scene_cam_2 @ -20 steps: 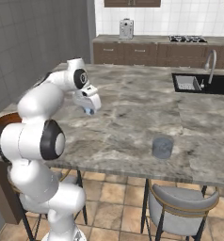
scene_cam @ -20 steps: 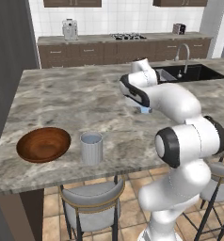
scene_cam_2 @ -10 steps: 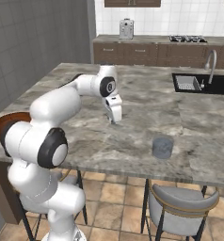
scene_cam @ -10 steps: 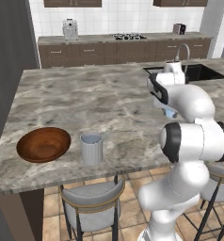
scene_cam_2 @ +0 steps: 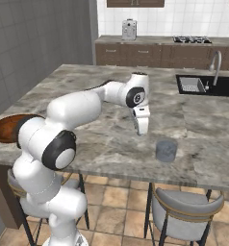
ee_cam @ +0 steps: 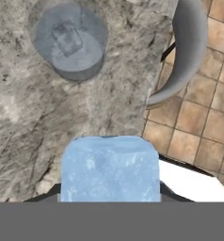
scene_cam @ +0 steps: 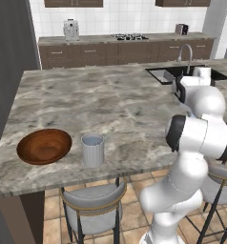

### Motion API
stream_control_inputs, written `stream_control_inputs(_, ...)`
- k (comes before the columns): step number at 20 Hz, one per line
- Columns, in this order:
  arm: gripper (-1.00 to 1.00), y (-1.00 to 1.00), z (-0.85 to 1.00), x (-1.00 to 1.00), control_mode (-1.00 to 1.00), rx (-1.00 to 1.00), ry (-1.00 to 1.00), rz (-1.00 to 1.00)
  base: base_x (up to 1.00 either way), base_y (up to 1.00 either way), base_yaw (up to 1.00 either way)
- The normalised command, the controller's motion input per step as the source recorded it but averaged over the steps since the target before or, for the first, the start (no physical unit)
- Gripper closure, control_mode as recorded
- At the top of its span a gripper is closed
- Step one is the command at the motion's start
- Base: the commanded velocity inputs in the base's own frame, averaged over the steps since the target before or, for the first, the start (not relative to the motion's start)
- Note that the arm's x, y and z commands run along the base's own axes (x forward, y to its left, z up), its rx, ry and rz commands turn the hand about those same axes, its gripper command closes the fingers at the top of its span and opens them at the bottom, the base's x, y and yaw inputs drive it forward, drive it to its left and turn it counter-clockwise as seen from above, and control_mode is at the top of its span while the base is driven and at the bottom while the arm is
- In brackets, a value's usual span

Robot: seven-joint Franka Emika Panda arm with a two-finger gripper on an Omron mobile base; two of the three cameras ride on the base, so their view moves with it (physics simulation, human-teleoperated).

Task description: There are four ice cubes in the ice bowl. Place two ice cubes in each glass of water.

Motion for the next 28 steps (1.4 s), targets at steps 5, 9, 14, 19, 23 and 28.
stream_control_inputs(5,1.00,-0.63,-0.06,0.00,-1.00,0.00,-0.07,-0.01,0.00,0.00,0.00)
stream_control_inputs(9,1.00,-0.57,-0.15,0.00,-1.00,0.00,-0.05,-0.01,0.00,0.00,0.00)
stream_control_inputs(14,1.00,-0.28,-0.12,0.13,-1.00,0.00,-0.04,0.00,0.00,0.00,0.00)
stream_control_inputs(19,1.00,-0.02,-0.16,0.21,-1.00,0.00,-0.04,0.00,0.00,0.00,0.00)
stream_control_inputs(23,1.00,-0.26,-0.23,0.13,-1.00,0.00,-0.02,0.00,0.00,0.00,0.00)
stream_control_inputs(28,1.00,-0.31,-0.17,0.18,-1.00,0.00,-0.03,0.00,0.00,0.00,0.00)
